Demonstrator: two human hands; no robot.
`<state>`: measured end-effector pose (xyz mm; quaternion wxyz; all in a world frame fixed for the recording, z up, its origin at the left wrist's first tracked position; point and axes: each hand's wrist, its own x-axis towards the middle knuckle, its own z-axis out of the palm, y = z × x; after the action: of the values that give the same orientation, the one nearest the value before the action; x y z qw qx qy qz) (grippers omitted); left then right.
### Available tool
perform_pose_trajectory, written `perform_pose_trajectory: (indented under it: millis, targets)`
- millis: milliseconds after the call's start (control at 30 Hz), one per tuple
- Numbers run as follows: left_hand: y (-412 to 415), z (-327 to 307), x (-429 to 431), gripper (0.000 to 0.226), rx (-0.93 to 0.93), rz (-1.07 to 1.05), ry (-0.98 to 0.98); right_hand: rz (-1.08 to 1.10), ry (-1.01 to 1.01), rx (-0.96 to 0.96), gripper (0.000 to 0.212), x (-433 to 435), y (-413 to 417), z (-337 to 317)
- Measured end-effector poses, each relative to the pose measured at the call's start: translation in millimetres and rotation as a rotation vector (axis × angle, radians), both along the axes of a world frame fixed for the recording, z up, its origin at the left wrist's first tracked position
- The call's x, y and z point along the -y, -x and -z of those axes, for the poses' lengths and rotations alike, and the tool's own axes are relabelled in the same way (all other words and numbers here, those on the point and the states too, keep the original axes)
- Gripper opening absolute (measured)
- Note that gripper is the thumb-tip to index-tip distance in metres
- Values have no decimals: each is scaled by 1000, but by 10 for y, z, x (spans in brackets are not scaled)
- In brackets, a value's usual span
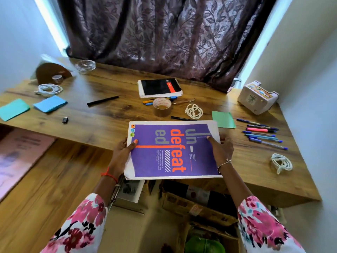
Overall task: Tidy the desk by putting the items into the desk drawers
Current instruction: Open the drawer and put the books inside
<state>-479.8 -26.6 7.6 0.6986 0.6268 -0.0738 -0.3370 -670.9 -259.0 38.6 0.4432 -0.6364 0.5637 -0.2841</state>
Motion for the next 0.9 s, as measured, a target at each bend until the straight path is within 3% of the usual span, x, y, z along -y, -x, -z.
perform_pose_trajectory:
  millis: [233,533,633,733,900]
  targets:
    - [-180,-96,-951,13,-7,-189,39,-180,-36,27,39,-532,-677,-113]
    - [-492,-64,-2268,27,23,-347,-174,-476,-78,15,38,-1630,-1346,-77]
    - [-628,-88,-2629,27,37,-390,-220,-507,-127,14,36,-2007,-1455,-15]
    - [-841,-94,-2985,32,48,-375,-271,-505,-172,24,18,-2383,-1567,76]
    - [-1295,-46,-3548,36,86,-269,-396,-393,-217,-4,32,-3083,-1790,247]
